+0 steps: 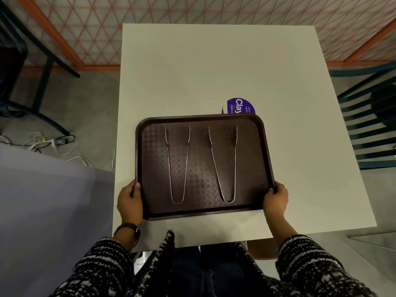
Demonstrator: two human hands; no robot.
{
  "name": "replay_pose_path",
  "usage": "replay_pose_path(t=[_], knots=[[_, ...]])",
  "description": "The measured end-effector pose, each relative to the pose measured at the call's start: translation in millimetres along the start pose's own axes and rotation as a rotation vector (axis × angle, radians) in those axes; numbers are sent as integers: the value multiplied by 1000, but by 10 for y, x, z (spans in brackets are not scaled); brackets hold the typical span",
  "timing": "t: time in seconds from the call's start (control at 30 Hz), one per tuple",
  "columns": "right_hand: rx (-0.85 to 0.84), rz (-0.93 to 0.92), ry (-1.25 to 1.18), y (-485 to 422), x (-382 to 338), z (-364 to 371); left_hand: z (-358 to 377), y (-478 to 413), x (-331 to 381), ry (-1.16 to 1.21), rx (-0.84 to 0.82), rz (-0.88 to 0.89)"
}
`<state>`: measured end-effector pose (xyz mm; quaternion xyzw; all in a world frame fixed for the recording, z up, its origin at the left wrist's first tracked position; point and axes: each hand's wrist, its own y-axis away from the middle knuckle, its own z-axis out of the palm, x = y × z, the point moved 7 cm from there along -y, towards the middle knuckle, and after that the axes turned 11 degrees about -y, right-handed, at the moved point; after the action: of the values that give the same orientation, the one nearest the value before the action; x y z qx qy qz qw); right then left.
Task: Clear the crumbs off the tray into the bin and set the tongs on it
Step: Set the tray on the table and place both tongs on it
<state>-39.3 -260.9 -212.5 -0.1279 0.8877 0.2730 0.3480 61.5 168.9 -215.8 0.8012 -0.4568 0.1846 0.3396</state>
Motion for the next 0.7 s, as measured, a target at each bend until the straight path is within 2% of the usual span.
replay_pose_path(t=[0.2, 0.27, 0.3, 0.33, 0.4, 0.43, 0.5, 0.57, 0.7], knots=[[-40, 9, 3, 82, -20, -21, 1, -90, -49, 34, -45, -65], [39, -182, 162, 222, -192, -108, -4, -99, -37, -1, -25, -43], [19, -329, 223, 338, -315, -93, -34, -88, -8, -38, 12, -22], [-73, -458, 255, 469, -404, -6, -71, -59, 49, -75, 48, 7], [-331, -566, 294, 708, -415, 257, -68, 30, 211, -134, 51, 114], [-427, -576, 315, 793, -367, 386, -9, 90, 292, -147, 4, 168], [-509, -564, 321, 875, -270, 581, 159, 225, 393, -138, -123, 227], [-521, -535, 323, 885, -219, 701, 304, 319, 429, -151, -189, 228], [-523, -518, 318, 883, -221, 782, 448, 385, 407, -123, -209, 137]])
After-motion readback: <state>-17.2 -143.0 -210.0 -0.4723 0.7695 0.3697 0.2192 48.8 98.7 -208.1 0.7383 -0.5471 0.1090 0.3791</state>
